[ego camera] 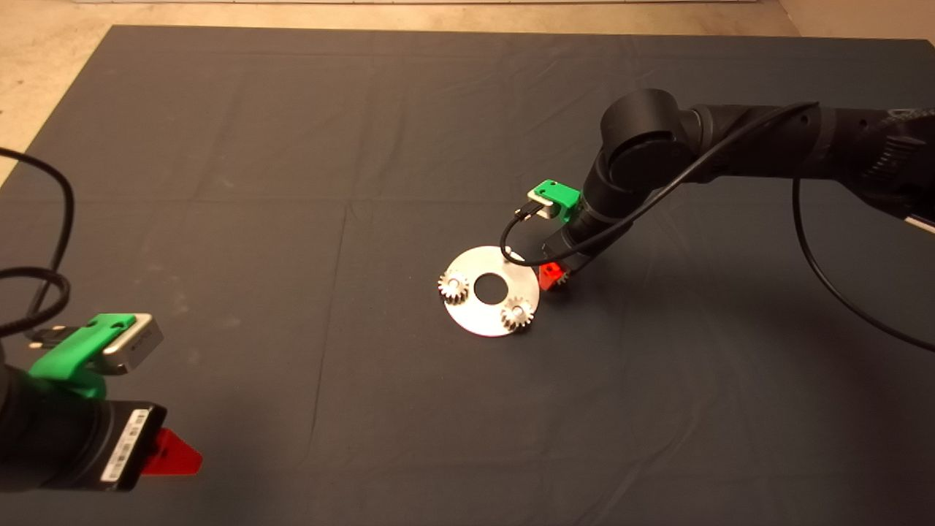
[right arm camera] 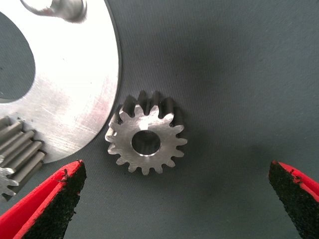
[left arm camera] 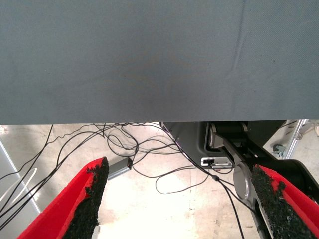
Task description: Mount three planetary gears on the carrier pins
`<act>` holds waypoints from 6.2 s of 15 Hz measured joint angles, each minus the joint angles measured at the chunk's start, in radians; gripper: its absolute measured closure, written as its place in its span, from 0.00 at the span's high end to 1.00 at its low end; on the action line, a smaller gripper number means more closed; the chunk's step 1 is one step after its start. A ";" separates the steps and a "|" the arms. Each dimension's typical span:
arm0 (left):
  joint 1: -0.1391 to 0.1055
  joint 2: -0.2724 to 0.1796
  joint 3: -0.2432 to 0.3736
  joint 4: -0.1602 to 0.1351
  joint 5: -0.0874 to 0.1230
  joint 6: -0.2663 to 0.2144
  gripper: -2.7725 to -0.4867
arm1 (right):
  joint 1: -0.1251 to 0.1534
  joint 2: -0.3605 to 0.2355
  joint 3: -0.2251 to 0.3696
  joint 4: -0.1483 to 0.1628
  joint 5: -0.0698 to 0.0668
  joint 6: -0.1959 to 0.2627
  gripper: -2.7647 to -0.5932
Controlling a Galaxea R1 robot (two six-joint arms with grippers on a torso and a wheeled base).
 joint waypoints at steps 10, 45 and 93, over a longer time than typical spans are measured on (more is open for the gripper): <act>0.000 0.000 0.003 -0.002 0.000 0.000 0.68 | -0.026 0.005 -0.020 0.003 0.000 0.000 0.90; 0.000 0.004 0.004 -0.007 0.000 0.001 0.68 | -0.031 0.055 -0.086 0.003 0.007 -0.001 0.36; 0.000 -0.025 0.004 -0.059 0.000 0.084 0.68 | 0.146 0.218 -0.253 0.164 0.005 0.029 0.22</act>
